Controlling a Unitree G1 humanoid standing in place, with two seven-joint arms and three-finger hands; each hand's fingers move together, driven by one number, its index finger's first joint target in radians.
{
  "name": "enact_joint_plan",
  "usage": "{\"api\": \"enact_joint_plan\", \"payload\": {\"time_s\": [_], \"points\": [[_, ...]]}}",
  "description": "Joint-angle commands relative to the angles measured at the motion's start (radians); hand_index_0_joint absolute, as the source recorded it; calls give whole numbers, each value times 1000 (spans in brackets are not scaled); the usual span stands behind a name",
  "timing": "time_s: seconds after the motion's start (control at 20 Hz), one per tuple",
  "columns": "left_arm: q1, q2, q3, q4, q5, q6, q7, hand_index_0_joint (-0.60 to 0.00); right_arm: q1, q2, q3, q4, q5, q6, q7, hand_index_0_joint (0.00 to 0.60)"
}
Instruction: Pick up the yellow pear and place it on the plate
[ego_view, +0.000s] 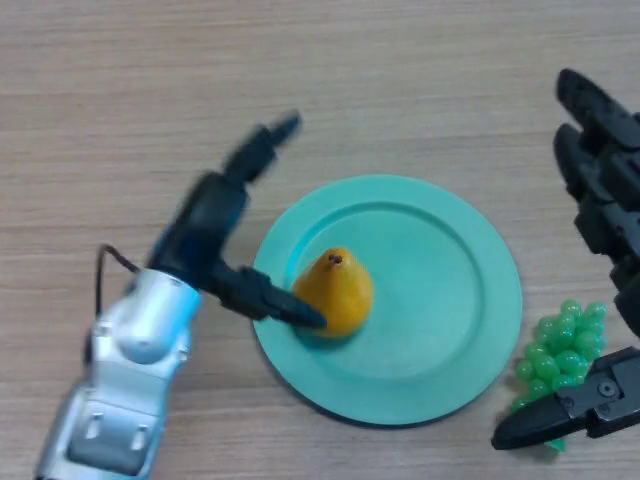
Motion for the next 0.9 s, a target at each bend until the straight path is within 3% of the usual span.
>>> {"api": "enact_joint_plan", "payload": {"time_s": [0.05, 0.25, 0.35, 0.55, 0.9], "points": [[25, 75, 149, -194, -172, 64, -26, 0, -45, 39, 3, -29, -123, -102, 47, 0], [126, 157, 353, -366, -509, 161, 12, 0, -79, 59, 36, 3, -121, -73, 70, 0], [176, 169, 383, -386, -531, 164, 17, 0, -93, 67, 41, 36, -70, -66, 53, 0], [232, 146, 399, -456, -542, 170, 7, 0, -98, 44, 36, 71, -110, -98, 87, 0], [267, 129, 382, -492, -470, 64, -88, 0, -116, 50, 50, 93, -168, -140, 99, 0]]}}
